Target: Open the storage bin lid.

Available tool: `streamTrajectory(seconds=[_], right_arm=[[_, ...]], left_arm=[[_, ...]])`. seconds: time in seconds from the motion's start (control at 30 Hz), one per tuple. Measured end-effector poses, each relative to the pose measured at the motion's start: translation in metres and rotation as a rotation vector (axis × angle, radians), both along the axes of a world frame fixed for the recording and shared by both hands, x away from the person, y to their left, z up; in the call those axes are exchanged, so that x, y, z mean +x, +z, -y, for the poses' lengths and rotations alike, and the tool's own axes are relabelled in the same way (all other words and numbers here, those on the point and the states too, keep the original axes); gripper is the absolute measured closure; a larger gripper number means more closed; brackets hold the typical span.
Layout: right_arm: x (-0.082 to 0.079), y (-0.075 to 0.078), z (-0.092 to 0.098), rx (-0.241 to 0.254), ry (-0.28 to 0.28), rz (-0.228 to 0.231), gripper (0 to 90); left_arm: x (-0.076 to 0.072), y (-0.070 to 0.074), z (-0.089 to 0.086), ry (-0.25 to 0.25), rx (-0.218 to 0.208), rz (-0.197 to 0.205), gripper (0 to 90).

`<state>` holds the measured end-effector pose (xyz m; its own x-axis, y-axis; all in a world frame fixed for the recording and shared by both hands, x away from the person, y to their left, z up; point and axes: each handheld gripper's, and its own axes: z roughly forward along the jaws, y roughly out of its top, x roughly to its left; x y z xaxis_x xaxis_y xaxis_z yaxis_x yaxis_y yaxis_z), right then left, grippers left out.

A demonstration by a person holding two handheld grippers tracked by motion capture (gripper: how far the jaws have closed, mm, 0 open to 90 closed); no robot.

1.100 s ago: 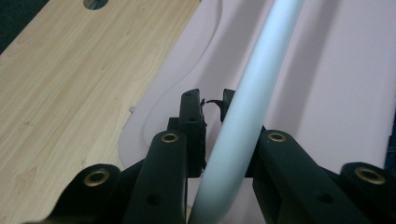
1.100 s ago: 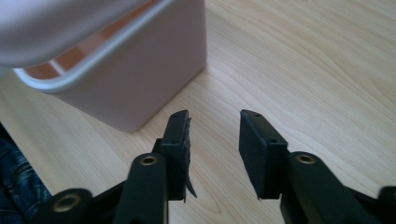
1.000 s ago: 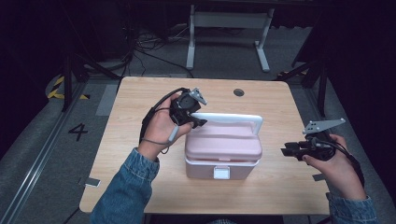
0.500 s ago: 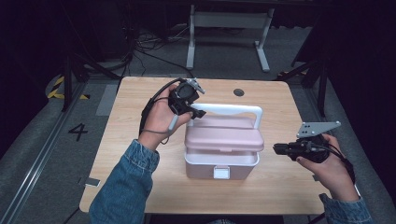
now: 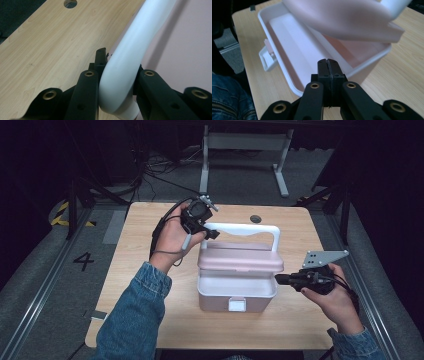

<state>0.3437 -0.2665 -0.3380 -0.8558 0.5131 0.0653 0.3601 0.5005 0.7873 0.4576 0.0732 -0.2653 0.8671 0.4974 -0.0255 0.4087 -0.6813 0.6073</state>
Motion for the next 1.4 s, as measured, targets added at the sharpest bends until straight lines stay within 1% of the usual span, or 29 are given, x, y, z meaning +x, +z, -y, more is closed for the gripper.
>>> streamTrajectory(seconds=[0.03,0.1,0.13,0.23,0.37,0.43,0.5,0.53,0.6,0.7,0.73,0.8,0.9,1.0,1.1,1.13,1.17,1.23,1.27,1.33,1.37,1.4], right_arm=[[0.0,0.0,-0.001,0.012,0.001,0.0,90.0],[0.0,0.001,-0.001,0.047,-0.002,0.007,90.0],[0.001,0.001,0.0,0.065,-0.008,0.013,90.0],[0.001,0.004,0.001,0.101,-0.013,0.018,90.0],[0.001,0.006,0.001,0.131,-0.016,0.023,90.0],[0.001,0.006,0.001,0.133,-0.017,0.022,90.0],[0.002,0.006,0.001,0.137,-0.019,0.023,90.0],[0.002,0.006,0.001,0.138,-0.017,0.022,90.0],[0.002,0.005,0.0,0.134,-0.016,0.022,90.0],[0.003,0.005,0.0,0.134,-0.015,0.019,90.0],[0.003,0.005,0.0,0.133,-0.015,0.017,90.0],[0.004,0.005,0.0,0.135,-0.016,0.014,90.0],[0.004,0.006,0.0,0.138,-0.015,0.01,90.0],[0.006,0.006,-0.001,0.137,-0.013,0.01,90.0],[0.007,0.006,-0.002,0.139,-0.009,0.008,90.0],[0.008,0.006,-0.003,0.142,-0.01,0.007,90.0],[0.008,0.006,-0.003,0.143,-0.01,0.006,90.0],[0.009,0.007,-0.003,0.147,-0.011,0.008,90.0],[0.009,0.007,-0.003,0.148,-0.013,0.009,90.0],[0.009,0.008,-0.003,0.155,-0.017,0.011,90.0],[0.009,0.008,-0.003,0.159,-0.019,0.013,90.0],[0.01,0.008,-0.003,0.162,-0.017,0.014,90.0]], left_arm=[[0.0,0.0,0.0,0.0,-0.001,-0.007,77.4],[0.0,0.0,0.0,0.002,-0.004,-0.006,77.4],[0.0,0.0,0.0,0.0,0.002,0.002,77.4],[-0.003,0.0,0.001,-0.005,0.014,0.006,77.3],[-0.004,0.0,0.002,-0.006,0.012,0.003,75.9],[-0.004,0.0,0.001,-0.007,0.004,0.002,74.8],[-0.004,0.0,0.001,-0.006,-0.01,-0.004,71.5],[-0.004,0.001,0.001,-0.003,-0.008,0.0,68.2],[-0.005,0.001,0.0,-0.003,-0.004,0.022,58.8],[-0.008,0.001,-0.002,-0.007,-0.009,0.023,53.8],[-0.009,0.001,-0.003,-0.008,-0.004,0.022,52.0],[-0.01,0.001,-0.005,-0.005,0.002,0.038,45.9],[-0.015,0.003,-0.012,0.018,-0.005,0.061,41.2],[-0.02,0.007,-0.022,0.04,-0.02,0.078,40.3],[-0.028,0.012,-0.035,0.054,-0.039,0.091,40.0],[-0.031,0.013,-0.039,0.057,-0.04,0.093,39.8],[-0.034,0.014,-0.042,0.063,-0.047,0.103,39.8],[-0.039,0.015,-0.048,0.066,-0.043,0.105,39.8],[-0.044,0.014,-0.052,0.073,-0.055,0.12,39.8],[-0.05,0.012,-0.057,0.077,-0.073,0.124,39.8],[-0.053,0.01,-0.06,0.072,-0.074,0.114,39.9],[-0.055,0.009,-0.062,0.067,-0.066,0.109,39.9]])
